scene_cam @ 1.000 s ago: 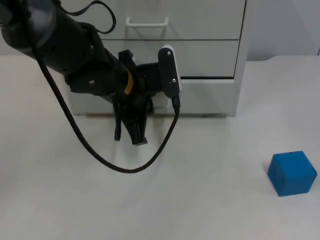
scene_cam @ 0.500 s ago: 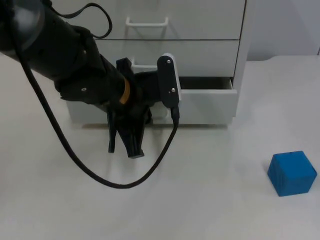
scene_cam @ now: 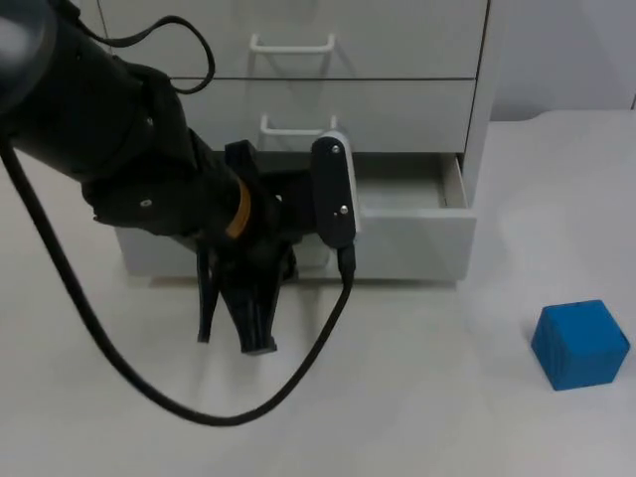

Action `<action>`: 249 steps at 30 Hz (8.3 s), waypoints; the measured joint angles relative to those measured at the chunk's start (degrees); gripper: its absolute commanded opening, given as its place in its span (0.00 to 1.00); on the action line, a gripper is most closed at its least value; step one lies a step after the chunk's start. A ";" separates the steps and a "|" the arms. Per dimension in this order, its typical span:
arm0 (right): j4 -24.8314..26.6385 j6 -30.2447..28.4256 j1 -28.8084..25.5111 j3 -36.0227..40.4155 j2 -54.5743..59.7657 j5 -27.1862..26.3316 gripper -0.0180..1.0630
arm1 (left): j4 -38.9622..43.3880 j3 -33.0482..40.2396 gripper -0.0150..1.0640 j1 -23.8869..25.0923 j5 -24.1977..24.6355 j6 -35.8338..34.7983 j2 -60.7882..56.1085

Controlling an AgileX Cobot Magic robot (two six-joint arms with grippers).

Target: Open the drawer with the left hand, place the block into the drawer with the right hand, then close the drawer with the left hand.

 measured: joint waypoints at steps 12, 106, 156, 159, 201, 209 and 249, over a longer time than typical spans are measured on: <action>0.00 0.63 0.00 0.00 0.00 -0.23 0.99 | 0.00 6.82 0.01 -3.02 2.03 -2.23 -7.37; 1.07 0.87 0.00 0.00 0.00 -0.47 0.99 | 11.22 11.66 0.99 -13.23 40.05 -50.78 -82.19; 3.59 4.64 0.00 13.18 0.81 -4.46 0.99 | -37.82 11.66 0.99 32.76 7.33 -18.99 -63.76; 4.03 6.25 0.00 18.49 3.86 -8.76 0.99 | -37.82 11.66 0.99 32.76 7.43 -18.89 -63.79; -0.04 21.98 14.44 22.04 57.30 -41.06 0.99 | -37.60 11.66 0.99 32.76 10.29 -18.56 -63.79; -0.04 22.86 14.44 22.04 60.91 -43.18 0.99 | -36.96 11.66 0.99 32.76 10.29 -18.56 -63.79; -0.27 18.80 16.82 22.26 65.91 -47.86 0.66 | -35.66 11.66 0.99 32.76 10.29 -18.46 -63.79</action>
